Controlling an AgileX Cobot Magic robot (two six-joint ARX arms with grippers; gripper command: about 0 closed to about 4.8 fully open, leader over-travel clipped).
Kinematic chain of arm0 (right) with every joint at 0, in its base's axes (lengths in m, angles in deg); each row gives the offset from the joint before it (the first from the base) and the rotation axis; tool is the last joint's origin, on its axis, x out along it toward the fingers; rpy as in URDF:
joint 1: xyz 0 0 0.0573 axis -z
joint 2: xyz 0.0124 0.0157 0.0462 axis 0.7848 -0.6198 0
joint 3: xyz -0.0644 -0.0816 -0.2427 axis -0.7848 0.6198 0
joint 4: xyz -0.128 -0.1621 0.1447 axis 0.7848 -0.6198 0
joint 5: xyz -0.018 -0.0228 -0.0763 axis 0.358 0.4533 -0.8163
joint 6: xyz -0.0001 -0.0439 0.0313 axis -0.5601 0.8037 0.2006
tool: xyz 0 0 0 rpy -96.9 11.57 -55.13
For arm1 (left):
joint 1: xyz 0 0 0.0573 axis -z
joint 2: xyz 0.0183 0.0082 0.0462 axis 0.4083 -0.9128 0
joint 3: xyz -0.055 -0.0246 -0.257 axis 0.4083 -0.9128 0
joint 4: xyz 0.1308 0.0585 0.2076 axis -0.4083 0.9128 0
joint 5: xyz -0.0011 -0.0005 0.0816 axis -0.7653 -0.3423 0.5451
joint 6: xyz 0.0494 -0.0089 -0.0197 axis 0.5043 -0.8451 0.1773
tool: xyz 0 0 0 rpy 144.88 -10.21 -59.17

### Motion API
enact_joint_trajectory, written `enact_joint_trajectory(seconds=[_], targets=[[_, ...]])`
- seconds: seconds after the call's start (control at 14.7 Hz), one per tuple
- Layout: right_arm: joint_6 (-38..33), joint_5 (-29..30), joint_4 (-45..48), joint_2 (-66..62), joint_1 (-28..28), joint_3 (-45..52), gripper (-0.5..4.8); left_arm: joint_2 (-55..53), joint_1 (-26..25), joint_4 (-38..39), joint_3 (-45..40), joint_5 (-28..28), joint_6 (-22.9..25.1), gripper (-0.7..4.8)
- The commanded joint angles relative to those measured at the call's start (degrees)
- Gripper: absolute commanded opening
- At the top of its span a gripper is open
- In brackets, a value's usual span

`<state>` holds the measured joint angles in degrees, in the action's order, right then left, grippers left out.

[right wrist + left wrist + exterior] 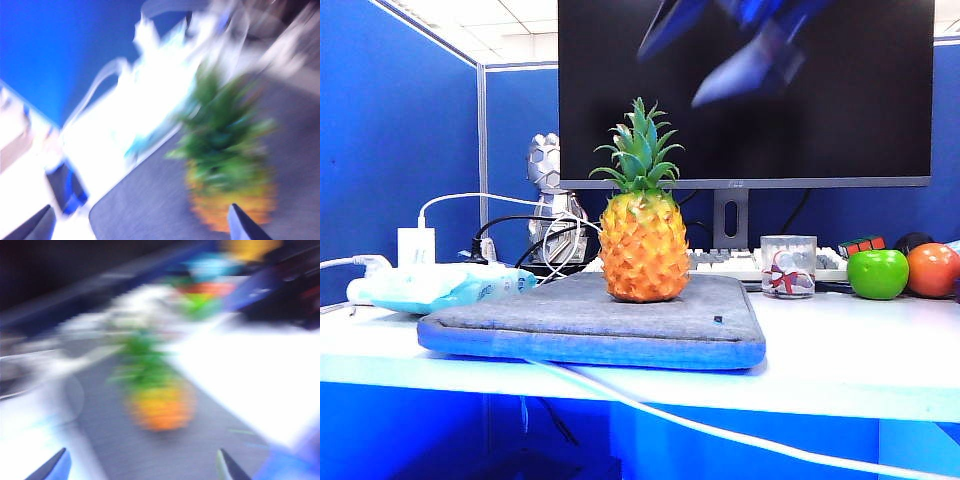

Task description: Pick up the pineapple and place it above the gray bag.

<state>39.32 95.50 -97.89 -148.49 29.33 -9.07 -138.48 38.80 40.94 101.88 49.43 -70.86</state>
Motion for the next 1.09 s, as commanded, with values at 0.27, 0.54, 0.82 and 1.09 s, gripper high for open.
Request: enact_joint_trajectory(seconds=[0.27, 0.54, 0.82, 1.09], targets=[[6.45, -19.10, -8.00, 23.65, 8.13, 3.19, 4.79, 12.31, -0.07, -0.39, -5.11, 23.17, -4.79, 3.31], [3.17, -21.35, -6.45, 42.77, 8.04, 24.41, 4.79, 23.93, -0.04, -9.25, -22.01, 25.92, -12.57, 3.31], [-2.16, -27.56, 2.12, 65.59, 8.02, 44.02, 3.82, 37.79, -0.02, -17.25, -32.83, 28.59, -12.74, 3.30], [-3.98, -26.97, 4.74, 74.20, 7.82, 53.59, 0.27, 41.07, 0.00, -21.51, -40.98, 27.43, -16.13, 1.98]])
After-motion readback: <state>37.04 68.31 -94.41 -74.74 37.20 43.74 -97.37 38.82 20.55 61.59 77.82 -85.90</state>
